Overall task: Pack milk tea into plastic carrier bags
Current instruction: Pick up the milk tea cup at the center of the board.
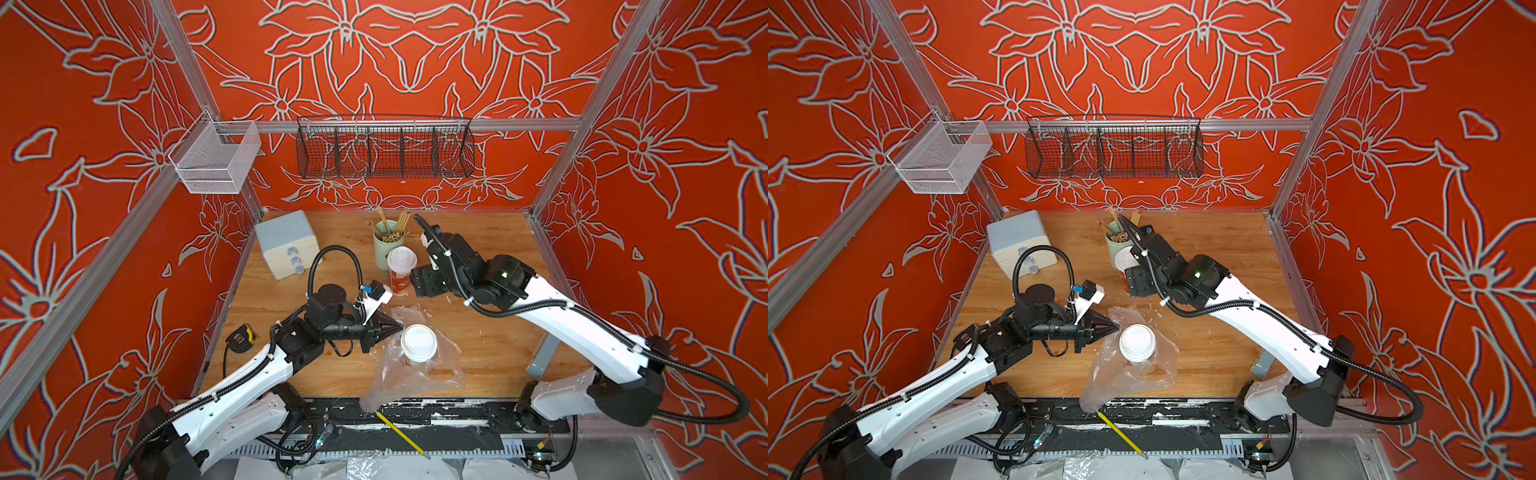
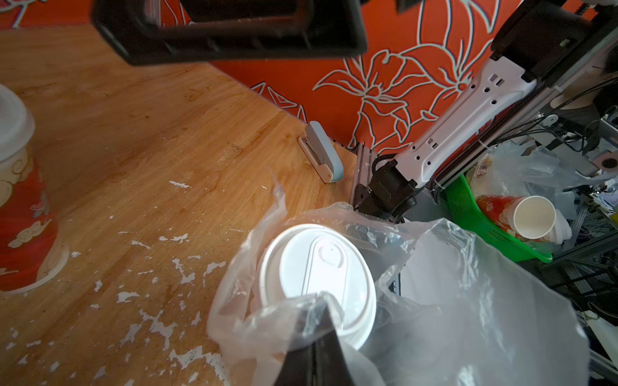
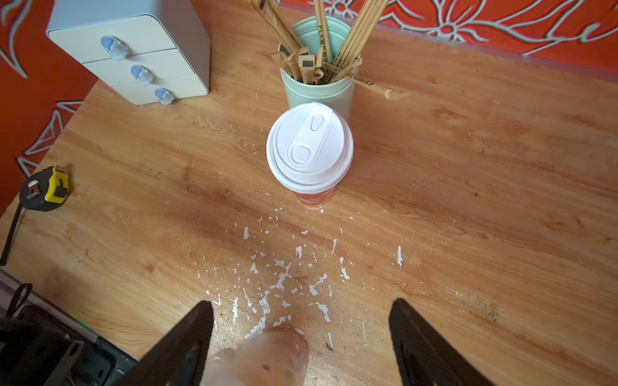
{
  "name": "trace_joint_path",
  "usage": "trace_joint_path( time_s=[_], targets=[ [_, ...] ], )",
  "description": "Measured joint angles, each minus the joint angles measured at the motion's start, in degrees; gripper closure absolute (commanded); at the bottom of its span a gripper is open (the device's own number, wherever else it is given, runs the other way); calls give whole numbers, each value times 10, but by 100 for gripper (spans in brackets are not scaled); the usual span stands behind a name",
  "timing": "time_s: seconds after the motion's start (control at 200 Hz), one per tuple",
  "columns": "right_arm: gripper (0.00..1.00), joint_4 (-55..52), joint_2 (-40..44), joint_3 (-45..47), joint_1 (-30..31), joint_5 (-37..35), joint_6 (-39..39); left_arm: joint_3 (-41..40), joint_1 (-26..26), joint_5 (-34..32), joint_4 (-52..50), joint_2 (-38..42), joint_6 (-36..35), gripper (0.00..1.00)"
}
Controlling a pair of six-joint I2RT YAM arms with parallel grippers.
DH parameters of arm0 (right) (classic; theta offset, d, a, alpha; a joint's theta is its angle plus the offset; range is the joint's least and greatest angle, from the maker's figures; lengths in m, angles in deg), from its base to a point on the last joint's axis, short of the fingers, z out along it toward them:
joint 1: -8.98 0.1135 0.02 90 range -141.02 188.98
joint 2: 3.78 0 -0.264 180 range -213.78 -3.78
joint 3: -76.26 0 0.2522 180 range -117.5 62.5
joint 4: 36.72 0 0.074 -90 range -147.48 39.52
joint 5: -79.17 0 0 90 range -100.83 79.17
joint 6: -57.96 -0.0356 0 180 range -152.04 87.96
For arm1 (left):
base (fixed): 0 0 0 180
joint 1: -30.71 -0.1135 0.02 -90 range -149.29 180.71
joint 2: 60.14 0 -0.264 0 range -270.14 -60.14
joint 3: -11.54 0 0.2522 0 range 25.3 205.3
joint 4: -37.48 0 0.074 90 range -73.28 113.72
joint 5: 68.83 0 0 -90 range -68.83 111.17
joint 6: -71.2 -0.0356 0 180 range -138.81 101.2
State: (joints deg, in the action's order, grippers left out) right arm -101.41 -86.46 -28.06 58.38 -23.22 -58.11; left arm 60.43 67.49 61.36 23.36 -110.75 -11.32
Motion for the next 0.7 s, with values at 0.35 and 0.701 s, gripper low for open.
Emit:
trace_joint_path(
  time_s=[0.35,0.701],
  targets=[
    [17,-95,-199,-219,-59,72,48,3,0,-19,-15,4,0,100],
    [16,-179,-319,-365,-87,99,78,28,0,-42,-60,14,-3,100]
  ],
)
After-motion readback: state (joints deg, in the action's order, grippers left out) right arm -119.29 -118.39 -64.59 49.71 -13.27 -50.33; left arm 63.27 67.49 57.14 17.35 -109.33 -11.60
